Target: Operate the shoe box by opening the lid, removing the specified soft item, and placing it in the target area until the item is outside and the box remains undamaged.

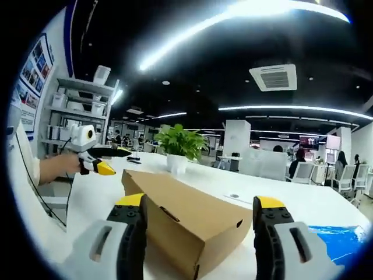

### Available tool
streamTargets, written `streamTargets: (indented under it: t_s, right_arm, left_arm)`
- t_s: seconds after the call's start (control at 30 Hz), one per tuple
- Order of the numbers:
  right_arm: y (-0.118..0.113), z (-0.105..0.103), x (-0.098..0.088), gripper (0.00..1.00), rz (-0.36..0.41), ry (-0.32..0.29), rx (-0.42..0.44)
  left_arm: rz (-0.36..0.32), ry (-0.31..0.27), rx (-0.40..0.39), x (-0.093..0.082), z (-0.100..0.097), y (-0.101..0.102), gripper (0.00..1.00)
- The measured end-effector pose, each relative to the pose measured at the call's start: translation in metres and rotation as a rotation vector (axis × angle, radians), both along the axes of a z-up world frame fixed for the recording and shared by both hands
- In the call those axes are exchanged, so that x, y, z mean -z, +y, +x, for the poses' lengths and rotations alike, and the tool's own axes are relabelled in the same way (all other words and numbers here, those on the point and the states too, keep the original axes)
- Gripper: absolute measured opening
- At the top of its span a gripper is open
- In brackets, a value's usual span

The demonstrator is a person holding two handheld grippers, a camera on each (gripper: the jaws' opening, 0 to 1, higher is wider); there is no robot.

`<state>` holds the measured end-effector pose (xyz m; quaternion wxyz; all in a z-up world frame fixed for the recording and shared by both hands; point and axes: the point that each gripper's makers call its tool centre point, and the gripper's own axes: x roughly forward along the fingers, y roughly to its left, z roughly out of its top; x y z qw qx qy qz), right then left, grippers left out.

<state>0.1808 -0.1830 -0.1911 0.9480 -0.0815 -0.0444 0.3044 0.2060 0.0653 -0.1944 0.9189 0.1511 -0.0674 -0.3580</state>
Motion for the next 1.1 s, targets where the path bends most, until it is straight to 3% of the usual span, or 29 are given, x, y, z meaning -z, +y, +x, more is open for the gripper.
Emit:
streamTargets:
  t_s: [0.03,0.07,0.13,0.23,0.3,0.4,0.53,0.6,0.7,0.77,0.83,0.87,0.93,0.97,1.03,1.1]
  right_arm:
    - [0.001,-0.004,-0.004,0.74,-0.007,-0.024,-0.019]
    - [0.002,-0.008,-0.014,0.71,-0.008,-0.088,-0.038]
    - [0.003,-0.017,-0.023,0.67,-0.042,-0.171,-0.061]
    - [0.003,-0.026,-0.029,0.60,-0.091,-0.225,-0.083]
    - [0.003,-0.033,-0.035,0.60,-0.089,-0.260,-0.094]
    - [0.006,-0.038,-0.039,0.57,-0.136,-0.303,-0.088]
    - [0.011,-0.038,-0.025,0.57,-0.327,-0.328,-0.058]
    - [0.018,-0.041,-0.021,0.57,-0.382,-0.352,-0.062]
    - [0.024,-0.041,-0.018,0.59,-0.420,-0.365,-0.052]
    - [0.032,-0.046,-0.018,0.58,-0.480,-0.435,-0.084]
    - [0.036,-0.048,-0.013,0.60,-0.504,-0.430,-0.100]
    - [0.038,-0.049,-0.011,0.60,-0.511,-0.427,-0.104]
    - [0.041,-0.052,-0.012,0.56,-0.550,-0.486,-0.117]
    - [0.039,-0.052,-0.011,0.56,-0.553,-0.485,-0.106]
    - [0.036,-0.049,-0.008,0.56,-0.562,-0.466,-0.090]
    - [0.030,-0.043,0.000,0.56,-0.615,-0.445,-0.069]
  left_arm:
    - [0.019,0.000,-0.004,0.000,-0.001,0.001,0.77]
    - [0.028,0.023,-0.008,0.001,-0.002,0.001,0.79]
    - [0.037,0.010,0.012,0.000,-0.007,0.000,0.80]
    - [0.101,-0.080,0.022,-0.005,-0.013,0.001,0.75]
    - [0.137,-0.175,0.015,-0.010,-0.014,0.000,0.70]
    - [0.153,-0.219,0.057,-0.011,-0.022,-0.009,0.67]
    - [0.288,-0.247,0.019,-0.004,-0.021,-0.008,0.67]
    - [0.276,-0.241,0.031,-0.004,-0.022,-0.011,0.67]
    - [0.250,-0.244,0.064,-0.006,-0.028,-0.015,0.68]
    - [0.310,-0.289,0.063,-0.006,-0.030,-0.015,0.67]
    - [0.391,-0.305,0.036,-0.001,-0.028,-0.012,0.66]
    - [0.385,-0.295,0.036,0.000,-0.028,-0.012,0.64]
    - [0.380,-0.282,0.036,0.001,-0.027,-0.012,0.64]
    - [0.393,-0.290,0.035,0.003,-0.027,-0.013,0.64]
    - [0.480,-0.342,0.018,0.008,-0.025,-0.012,0.64]
    - [0.531,-0.357,0.017,0.016,-0.021,-0.014,0.66]
